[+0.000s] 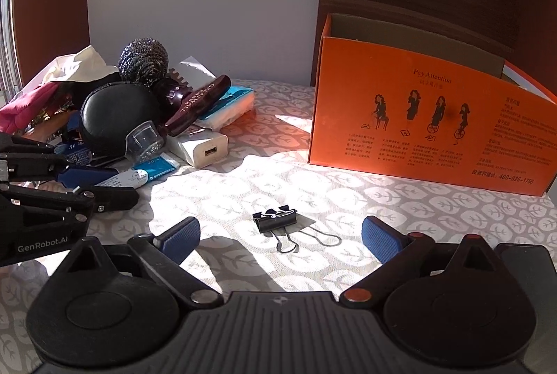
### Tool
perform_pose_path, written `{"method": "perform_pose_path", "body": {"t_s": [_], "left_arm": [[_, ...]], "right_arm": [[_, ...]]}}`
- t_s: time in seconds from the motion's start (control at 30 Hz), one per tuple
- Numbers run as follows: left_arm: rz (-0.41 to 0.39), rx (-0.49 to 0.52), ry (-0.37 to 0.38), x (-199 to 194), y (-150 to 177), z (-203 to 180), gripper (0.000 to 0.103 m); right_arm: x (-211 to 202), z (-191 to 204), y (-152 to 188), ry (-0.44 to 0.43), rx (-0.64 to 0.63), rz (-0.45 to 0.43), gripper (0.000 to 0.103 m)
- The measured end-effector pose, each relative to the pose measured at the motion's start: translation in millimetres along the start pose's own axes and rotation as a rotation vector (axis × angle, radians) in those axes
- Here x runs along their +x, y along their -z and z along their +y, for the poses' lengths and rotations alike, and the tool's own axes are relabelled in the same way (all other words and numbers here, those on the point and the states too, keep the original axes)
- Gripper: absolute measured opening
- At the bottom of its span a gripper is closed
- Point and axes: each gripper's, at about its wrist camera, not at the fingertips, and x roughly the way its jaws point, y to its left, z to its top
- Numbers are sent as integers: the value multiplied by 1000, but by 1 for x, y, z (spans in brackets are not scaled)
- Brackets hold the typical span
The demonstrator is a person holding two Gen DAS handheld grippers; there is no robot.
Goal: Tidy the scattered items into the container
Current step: 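Grasp the black binder clip with the right tool while the left tool holds the tube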
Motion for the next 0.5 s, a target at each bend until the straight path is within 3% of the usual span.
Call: {"method": "perform_pose_path", "body": {"t_s": [0.03, 0.07, 0.13, 0.27, 0.5], "left_arm": [[0, -3, 5, 0, 0, 1, 25], [0, -6, 10, -1, 0, 2, 25], [0, -8, 17, -1, 0, 3, 25], [0, -12, 24, -2, 1, 5, 25], [-14, -60, 93, -5, 1, 20, 23]], "right_arm": [[3, 0, -2, -9, -23, 3, 86], [6, -1, -3, -18, -42, 14, 66], [10, -6, -5, -61, -40, 24, 56], [6, -14, -4, -117, -2, 20, 25], [-16, -3, 5, -110, -53, -28, 25]]}}
